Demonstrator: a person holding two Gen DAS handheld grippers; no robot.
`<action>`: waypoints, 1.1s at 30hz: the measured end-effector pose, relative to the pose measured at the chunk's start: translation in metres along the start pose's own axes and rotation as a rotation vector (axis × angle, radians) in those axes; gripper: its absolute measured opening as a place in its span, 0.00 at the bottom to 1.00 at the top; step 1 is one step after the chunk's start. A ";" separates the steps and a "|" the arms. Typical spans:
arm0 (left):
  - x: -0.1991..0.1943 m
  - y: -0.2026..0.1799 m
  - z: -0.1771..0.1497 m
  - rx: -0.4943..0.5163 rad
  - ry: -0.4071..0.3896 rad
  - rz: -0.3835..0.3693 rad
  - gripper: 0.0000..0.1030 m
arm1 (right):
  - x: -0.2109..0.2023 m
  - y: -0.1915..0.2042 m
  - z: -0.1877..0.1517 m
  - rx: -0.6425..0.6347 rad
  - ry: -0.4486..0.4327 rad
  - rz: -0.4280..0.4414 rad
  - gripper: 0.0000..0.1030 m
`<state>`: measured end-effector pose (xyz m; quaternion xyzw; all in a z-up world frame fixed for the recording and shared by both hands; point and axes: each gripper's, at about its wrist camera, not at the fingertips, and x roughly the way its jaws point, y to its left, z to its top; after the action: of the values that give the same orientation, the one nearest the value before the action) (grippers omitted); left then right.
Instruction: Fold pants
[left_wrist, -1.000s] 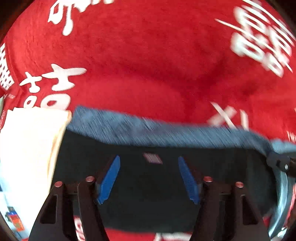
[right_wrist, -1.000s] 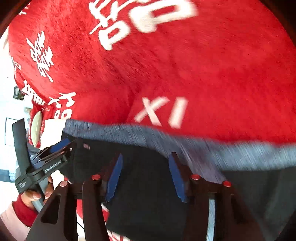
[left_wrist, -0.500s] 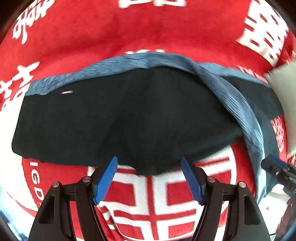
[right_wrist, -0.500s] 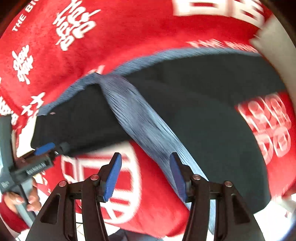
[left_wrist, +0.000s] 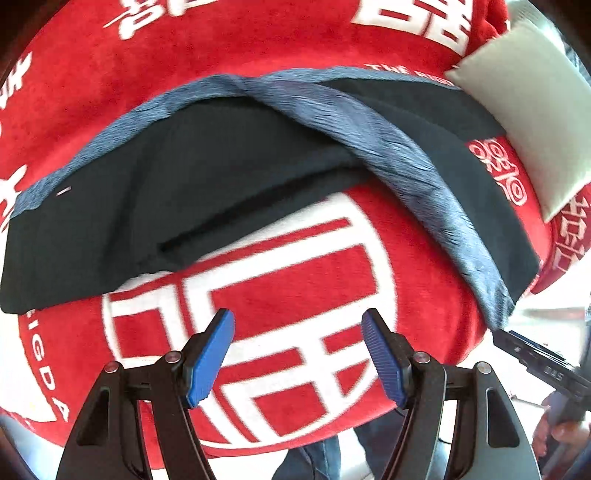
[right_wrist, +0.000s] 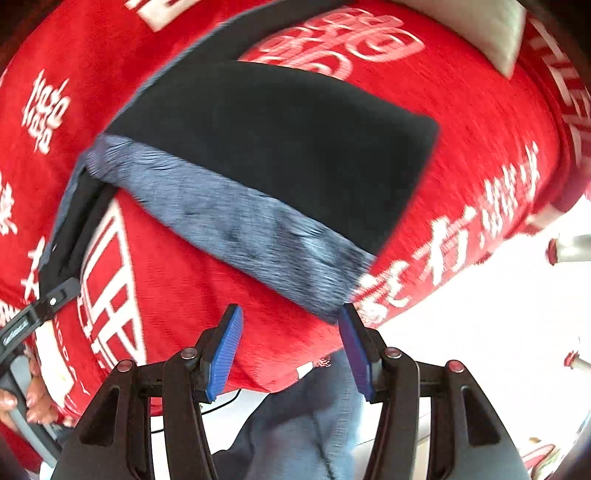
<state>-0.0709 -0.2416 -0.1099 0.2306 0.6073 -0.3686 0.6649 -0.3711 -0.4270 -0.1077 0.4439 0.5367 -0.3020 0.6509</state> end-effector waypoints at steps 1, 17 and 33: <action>0.000 -0.007 0.001 0.013 -0.002 -0.002 0.70 | 0.001 -0.006 0.000 0.015 -0.004 0.001 0.56; 0.032 -0.061 0.025 -0.024 0.051 -0.118 0.70 | 0.010 -0.036 0.011 -0.035 -0.012 0.330 0.56; 0.068 -0.098 0.048 -0.147 0.240 -0.419 0.70 | -0.031 -0.044 0.058 0.013 0.100 0.722 0.02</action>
<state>-0.1164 -0.3532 -0.1556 0.0930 0.7416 -0.4232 0.5120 -0.3917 -0.5006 -0.0870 0.6230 0.3746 -0.0341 0.6858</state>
